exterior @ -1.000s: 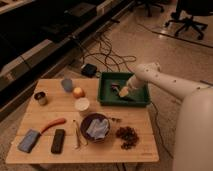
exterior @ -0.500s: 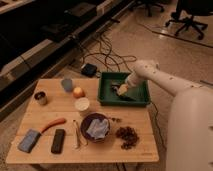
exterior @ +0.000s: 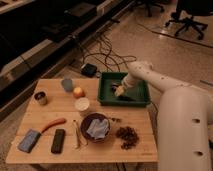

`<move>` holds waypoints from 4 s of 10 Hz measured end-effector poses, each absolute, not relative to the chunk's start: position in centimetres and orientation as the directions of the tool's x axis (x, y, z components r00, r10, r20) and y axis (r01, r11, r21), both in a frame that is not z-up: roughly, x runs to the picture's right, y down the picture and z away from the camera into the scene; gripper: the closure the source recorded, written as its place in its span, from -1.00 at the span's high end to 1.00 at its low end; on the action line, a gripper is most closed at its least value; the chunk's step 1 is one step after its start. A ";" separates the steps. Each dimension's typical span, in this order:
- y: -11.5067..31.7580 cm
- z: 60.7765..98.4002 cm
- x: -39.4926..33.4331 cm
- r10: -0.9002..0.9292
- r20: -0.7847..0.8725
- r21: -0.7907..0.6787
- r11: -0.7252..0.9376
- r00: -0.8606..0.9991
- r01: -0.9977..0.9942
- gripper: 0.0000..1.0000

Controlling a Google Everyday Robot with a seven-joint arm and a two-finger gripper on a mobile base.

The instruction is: Place brush in table surface

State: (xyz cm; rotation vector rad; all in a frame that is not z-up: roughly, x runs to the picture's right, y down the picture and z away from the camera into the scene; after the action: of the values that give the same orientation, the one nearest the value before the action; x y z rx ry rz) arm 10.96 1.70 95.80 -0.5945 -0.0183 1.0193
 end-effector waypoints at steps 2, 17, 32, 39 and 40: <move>2.2 96.9 9.2 0.787 -0.270 -0.486 0.385 0.554 -0.784 0.29; -4.2 87.5 8.0 0.690 -0.440 -0.503 0.340 0.574 -0.794 -1.00; 10.7 79.3 9.2 0.625 -0.437 -0.609 0.324 0.647 -0.724 -1.00; 13.3 79.1 12.3 0.604 -0.507 -0.609 0.254 0.615 -0.751 -1.00; 14.0 79.6 12.4 0.609 -0.511 -0.611 0.237 0.606 -0.755 -1.00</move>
State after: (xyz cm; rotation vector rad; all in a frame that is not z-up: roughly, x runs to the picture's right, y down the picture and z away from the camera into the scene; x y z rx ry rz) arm 12.45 14.05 79.65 -0.9442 0.1795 0.9417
